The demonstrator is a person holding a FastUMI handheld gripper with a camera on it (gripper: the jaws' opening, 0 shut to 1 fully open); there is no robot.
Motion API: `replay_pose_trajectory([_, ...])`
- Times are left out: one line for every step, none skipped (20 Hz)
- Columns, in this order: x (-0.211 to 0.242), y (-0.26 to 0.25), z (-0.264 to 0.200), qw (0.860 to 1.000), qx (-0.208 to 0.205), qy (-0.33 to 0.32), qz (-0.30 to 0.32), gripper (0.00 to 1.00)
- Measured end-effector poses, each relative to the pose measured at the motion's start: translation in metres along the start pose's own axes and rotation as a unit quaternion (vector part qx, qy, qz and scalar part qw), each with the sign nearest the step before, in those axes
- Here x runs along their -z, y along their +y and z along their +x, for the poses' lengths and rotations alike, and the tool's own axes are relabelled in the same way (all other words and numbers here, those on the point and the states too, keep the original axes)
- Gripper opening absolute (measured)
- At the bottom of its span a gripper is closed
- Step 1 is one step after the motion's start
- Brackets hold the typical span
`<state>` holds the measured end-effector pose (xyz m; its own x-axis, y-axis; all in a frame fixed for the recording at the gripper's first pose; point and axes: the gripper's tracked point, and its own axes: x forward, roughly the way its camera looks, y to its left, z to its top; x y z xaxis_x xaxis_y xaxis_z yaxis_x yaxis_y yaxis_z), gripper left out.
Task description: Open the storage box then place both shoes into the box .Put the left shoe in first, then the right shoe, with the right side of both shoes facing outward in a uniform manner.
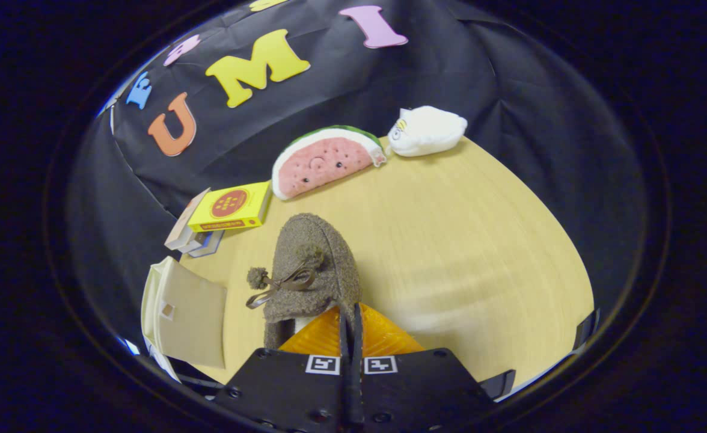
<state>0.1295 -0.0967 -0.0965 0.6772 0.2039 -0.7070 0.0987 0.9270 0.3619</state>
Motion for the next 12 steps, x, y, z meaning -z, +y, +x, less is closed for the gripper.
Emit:
replay_pose_trajectory([-0.001,0.023,-0.007,1.000,-0.008,-0.002,-0.004,0.00])
replay_pose_trajectory([-0.002,0.046,-0.012,1.000,-0.018,-0.004,-0.006,0.00])
replay_pose_trajectory([-0.005,0.070,-0.019,0.999,-0.030,-0.009,-0.008,0.00])
replay_pose_trajectory([-0.009,0.092,-0.024,0.999,-0.038,-0.017,-0.011,0.00])
replay_pose_trajectory([-0.014,0.113,-0.029,0.999,-0.045,-0.026,-0.013,0.00])
replay_pose_trajectory([-0.017,0.132,-0.034,0.998,-0.051,-0.032,-0.015,0.00])
replay_pose_trajectory([-0.018,0.152,-0.037,0.998,-0.058,-0.036,-0.011,0.00])
replay_pose_trajectory([-0.018,0.170,-0.039,0.997,-0.066,-0.036,-0.005,0.00])
replay_pose_trajectory([-0.017,0.189,-0.040,0.997,-0.074,-0.033,0.003,0.00])
replay_pose_trajectory([-0.015,0.207,-0.042,0.996,-0.081,-0.029,0.006,0.00])
replay_pose_trajectory([-0.023,0.225,-0.044,0.996,-0.087,-0.025,0.009,0.00])
replay_pose_trajectory([-0.020,0.242,-0.046,0.995,-0.093,-0.022,0.011,0.00])
